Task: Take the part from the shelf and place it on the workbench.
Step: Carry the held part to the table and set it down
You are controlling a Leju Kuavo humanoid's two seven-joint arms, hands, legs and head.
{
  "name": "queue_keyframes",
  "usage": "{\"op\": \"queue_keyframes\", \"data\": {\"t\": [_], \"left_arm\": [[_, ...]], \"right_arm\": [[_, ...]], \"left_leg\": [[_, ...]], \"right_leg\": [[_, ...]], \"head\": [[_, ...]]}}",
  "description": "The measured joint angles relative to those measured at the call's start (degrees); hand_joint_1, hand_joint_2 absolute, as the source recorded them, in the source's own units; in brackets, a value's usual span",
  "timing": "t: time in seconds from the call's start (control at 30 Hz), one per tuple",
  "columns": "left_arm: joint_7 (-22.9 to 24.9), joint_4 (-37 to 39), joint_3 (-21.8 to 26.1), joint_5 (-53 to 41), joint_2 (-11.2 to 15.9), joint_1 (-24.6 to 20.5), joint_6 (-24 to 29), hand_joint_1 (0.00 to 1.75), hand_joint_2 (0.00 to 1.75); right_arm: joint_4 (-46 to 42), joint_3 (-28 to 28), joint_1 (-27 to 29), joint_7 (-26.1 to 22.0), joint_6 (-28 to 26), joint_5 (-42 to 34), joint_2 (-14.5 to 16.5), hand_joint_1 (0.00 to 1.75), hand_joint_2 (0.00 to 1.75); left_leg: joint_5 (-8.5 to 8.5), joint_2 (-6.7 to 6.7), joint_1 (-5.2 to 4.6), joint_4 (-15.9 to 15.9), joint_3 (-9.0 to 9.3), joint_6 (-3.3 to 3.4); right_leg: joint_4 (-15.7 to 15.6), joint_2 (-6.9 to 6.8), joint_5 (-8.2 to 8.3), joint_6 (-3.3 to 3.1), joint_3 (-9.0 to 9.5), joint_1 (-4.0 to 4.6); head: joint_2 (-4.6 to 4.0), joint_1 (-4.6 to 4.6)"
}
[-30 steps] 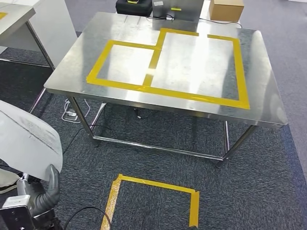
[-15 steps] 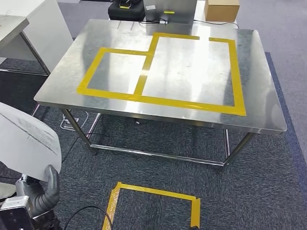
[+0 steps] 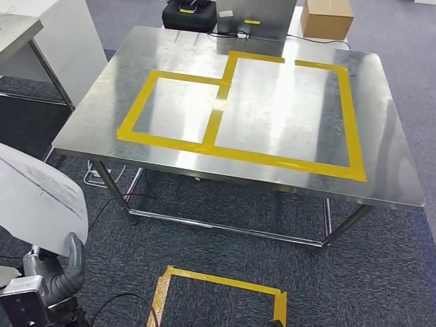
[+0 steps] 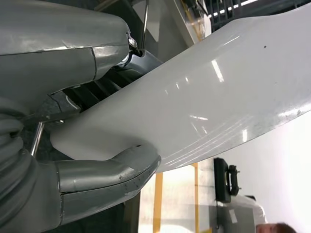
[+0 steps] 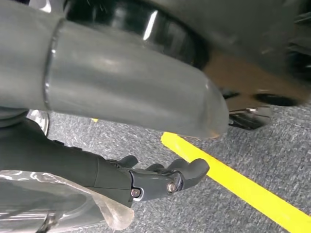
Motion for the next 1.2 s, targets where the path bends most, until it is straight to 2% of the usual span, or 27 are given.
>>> {"op": "queue_keyframes", "data": {"t": [0.03,0.07,0.1,0.13,0.17,0.2,0.23,0.33,0.4,0.43,0.5,0.53,0.57,0.6,0.67,0.7,0.73,0.83,0.9,0.93,1.0,1.03,1.07,1.1,1.13,1.17,1.2], "left_arm": [[0.0,0.0,0.0,0.0,0.0,0.0,0.0,1.75,1.75],[0.0,0.0,0.0,0.0,0.0,0.0,-0.1,1.75,1.75],[0.0,0.0,0.0,0.1,0.0,0.0,-0.1,1.75,1.75],[0.0,0.0,0.0,0.1,0.0,0.1,0.0,1.75,1.75],[0.0,0.0,0.0,0.1,0.0,0.0,0.2,1.75,1.75],[-0.1,0.0,0.0,0.1,0.0,0.0,0.4,1.75,1.75],[-0.1,0.0,0.0,0.2,0.0,0.1,0.5,1.75,1.75],[-0.2,0.0,0.1,0.3,0.0,0.2,0.7,1.75,1.75],[-0.2,0.0,0.1,0.3,0.0,0.2,0.7,1.75,1.75],[-0.2,0.0,0.1,0.2,0.0,0.3,0.7,1.75,1.75],[-0.3,0.0,0.1,0.2,0.0,0.3,0.7,1.75,1.75],[-0.3,0.0,0.1,0.2,0.0,0.4,0.7,1.75,1.75],[-0.4,0.0,0.1,0.2,0.0,0.4,0.7,1.75,1.75],[-0.4,0.0,0.1,0.1,0.0,0.4,0.7,1.75,1.75],[-0.5,0.0,0.1,-0.6,0.1,0.4,0.7,1.75,1.75],[-0.5,0.0,0.1,-1.4,0.2,0.4,0.8,1.75,1.75],[-0.4,0.1,0.1,-2.6,0.3,0.4,1.0,1.75,1.75],[0.4,0.3,0.1,-6.5,0.6,0.5,2.2,1.75,1.75],[0.7,0.4,0.1,-7.9,0.7,0.4,2.7,1.75,1.75],[0.9,0.4,0.1,-8.6,0.8,0.4,2.8,1.75,1.75],[1.8,0.6,0.2,-11.3,0.9,0.4,3.1,1.75,1.75],[2.3,0.7,0.3,-13.3,1.0,0.4,3.2,1.75,1.75],[2.8,0.9,0.4,-15.4,1.1,0.4,3.3,1.75,1.75],[3.2,1.0,0.5,-17.2,1.3,0.4,3.3,1.75,1.75],[3.6,1.1,0.6,-18.6,1.4,0.4,3.3,1.75,1.75],[3.8,1.2,0.7,-19.8,1.5,0.4,3.3,1.75,1.75],[4.1,1.3,0.8,-20.9,1.6,0.4,3.3,1.75,1.75]], "right_arm": [[0.0,0.0,0.1,0.0,0.1,0.0,0.0,0.00,0.00],[0.0,0.0,0.2,0.0,0.0,-0.1,0.0,0.00,0.00],[0.0,0.0,0.3,-0.1,-0.3,-0.1,0.0,0.00,0.00],[0.0,0.0,0.3,-0.1,-0.8,-0.2,0.0,0.00,0.00],[0.0,0.0,0.3,-0.1,-1.4,-0.2,0.0,0.00,0.00],[0.0,0.0,0.3,-0.1,-1.9,-0.3,0.0,0.00,0.00],[0.0,0.0,0.3,0.0,-2.2,-0.3,0.0,0.00,0.00],[0.1,0.0,0.3,0.2,-1.9,-0.5,0.0,0.00,0.00],[0.0,0.0,0.4,0.3,-1.3,-0.6,0.0,0.00,0.00],[0.0,0.0,0.4,0.3,-1.0,-0.7,0.0,0.00,0.00],[0.0,-0.1,0.3,-0.2,-0.3,-0.8,0.0,0.00,0.00],[0.0,-0.1,0.3,-0.5,-0.1,-0.8,0.0,0.00,0.00],[0.0,-0.1,0.4,-0.9,0.2,-1.0,0.0,0.00,0.00],[0.0,-0.2,0.5,-1.2,0.3,-1.0,0.0,0.00,0.00],[0.0,-0.2,0.5,-1.5,0.7,-1.3,0.0,0.00,0.00],[0.0,-0.3,0.5,-1.6,0.8,-1.6,0.0,0.00,0.00],[0.0,-0.4,0.4,-1.6,0.9,-2.0,0.0,0.00,0.00],[0.0,-1.0,0.3,-1.7,1.3,-2.9,0.0,0.00,0.00],[0.0,-1.3,0.2,-1.7,1.4,-3.0,0.0,0.00,0.00],[0.0,-1.4,0.2,-1.8,1.4,-3.0,-0.1,0.00,0.00],[0.0,-1.6,0.2,-2.0,1.5,-3.4,-0.1,0.00,0.00],[0.0,-1.8,0.2,-2.0,1.5,-3.7,-0.2,0.00,0.00],[0.0,-2.0,0.3,-2.1,1.5,-4.0,-0.2,0.00,0.00],[0.0,-2.2,0.4,-2.1,1.5,-4.2,-0.2,0.00,0.00],[0.0,-2.4,0.4,-2.1,1.6,-4.3,-0.3,0.00,0.00],[0.0,-2.5,0.4,-2.1,1.6,-4.4,-0.3,0.00,0.00],[0.0,-2.7,0.3,-2.0,1.6,-4.4,-0.4,0.00,0.00]], "left_leg": [[-0.35,-0.06,-0.01,0.0,0.36,0.04],[-0.77,-0.14,-0.02,0.0,0.88,0.01],[-1.27,-0.22,-0.01,0.0,1.58,-0.07],[-1.84,-0.27,-0.01,0.0,2.35,-0.21],[-2.38,-0.28,-0.08,0.0,2.92,-0.45],[-2.82,-0.28,-0.15,0.0,3.27,-0.73],[-3.09,-0.28,-0.20,-0.1,3.41,-1.02],[-3.43,-0.27,-0.19,-0.6,3.81,-1.81],[-4.51,-0.23,-0.17,1.2,3.33,-2.40],[-5.74,-0.21,-0.14,4.0,1.98,-2.65],[-8.57,-0.20,-0.10,12.1,-2.66,-2.95],[-9.12,-0.20,-0.09,15.2,-4.73,-3.00],[-8.38,-0.20,-0.09,16.3,-5.98,-2.98],[-6.35,-0.20,-0.10,15.1,-6.14,-2.88],[-0.92,-0.20,-0.18,8.2,-4.16,-2.42],[0.79,-0.18,-0.29,4.9,-2.98,-2.16],[1.50,-0.14,-0.41,2.6,-2.21,-1.94],[1.22,-0.17,-0.50,0.8,-1.67,-1.43],[1.35,-0.10,-0.21,0.2,-1.25,-0.92],[1.39,0.04,-0.05,-0.1,-1.04,-0.64],[1.26,0.44,-0.02,-0.1,-1.01,-0.28],[1.18,0.67,-0.04,-0.1,-0.98,-0.18],[1.08,0.91,-0.05,-0.1,-0.89,-0.14],[0.95,1.16,-0.05,-0.1,-0.75,-0.15],[0.78,1.46,-0.03,-0.1,-0.52,-0.24],[0.55,1.80,-0.03,-0.1,-0.23,-0.41],[0.32,2.11,-0.18,-0.1,0.01,-0.65]], "right_leg": [[2.2,0.00,0.24,0.02,-2.03,0.00],[2.4,0.00,1.75,0.01,-3.08,0.00],[0.2,0.00,4.42,-0.08,-2.98,0.00],[-3.6,-0.02,7.53,-0.23,-2.01,0.00],[-7.0,-0.01,9.73,-0.41,-0.77,0.08],[-9.8,-0.01,10.89,-0.66,0.45,0.18],[-11.3,0.01,11.11,-0.91,1.21,0.31],[-12.2,0.06,10.33,-1.78,2.08,0.38],[-12.9,0.00,10.14,-2.40,2.86,0.10],[-13.1,-0.04,10.00,-2.70,3.29,-0.02],[-13.2,-0.07,9.53,-3.09,3.95,-0.01],[-13.2,-0.05,9.28,-3.17,4.26,0.01],[-13.2,-0.01,9.00,-3.16,4.69,0.02],[-13.2,0.06,8.69,-3.12,5.19,0.03],[-13.3,0.20,8.01,-2.86,6.06,0.06],[-13.2,0.28,7.68,-2.57,6.40,0.15],[-13.2,0.29,7.48,-2.24,6.52,0.23],[-13.6,0.12,7.33,-1.25,6.65,0.31],[-12.4,0.07,6.26,-0.66,6.00,0.31],[-10.0,0.08,4.98,-0.36,4.78,0.30],[-2.3,0.09,1.91,0.01,0.68,0.21],[1.2,0.08,1.02,0.14,-1.37,0.15],[2.7,0.05,1.29,0.21,-2.62,0.11],[2.0,-0.03,2.65,0.24,-2.76,0.07],[-1.0,-0.33,4.94,0.21,-1.72,0.02],[-5.2,-1.17,7.20,0.15,0.00,0.02],[-9.0,-2.19,8.68,-0.03,1.61,0.20]], "head": [[0.00,0.02],[0.00,0.06],[0.00,0.11],[0.00,0.12],[-0.01,0.12],[-0.01,0.10],[-0.01,0.01],[0.00,-0.15],[0.00,-0.25],[0.00,-0.36],[0.00,-0.51],[0.00,-0.52],[0.00,-0.51],[0.00,-0.51],[0.00,-0.51],[0.00,-0.52],[0.00,-0.51],[0.00,-0.46],[0.00,-0.34],[0.00,-0.17],[0.00,0.10],[0.00,0.18],[0.00,0.23],[0.00,0.28],[0.00,0.33],[0.00,0.35],[0.00,0.39]]}}
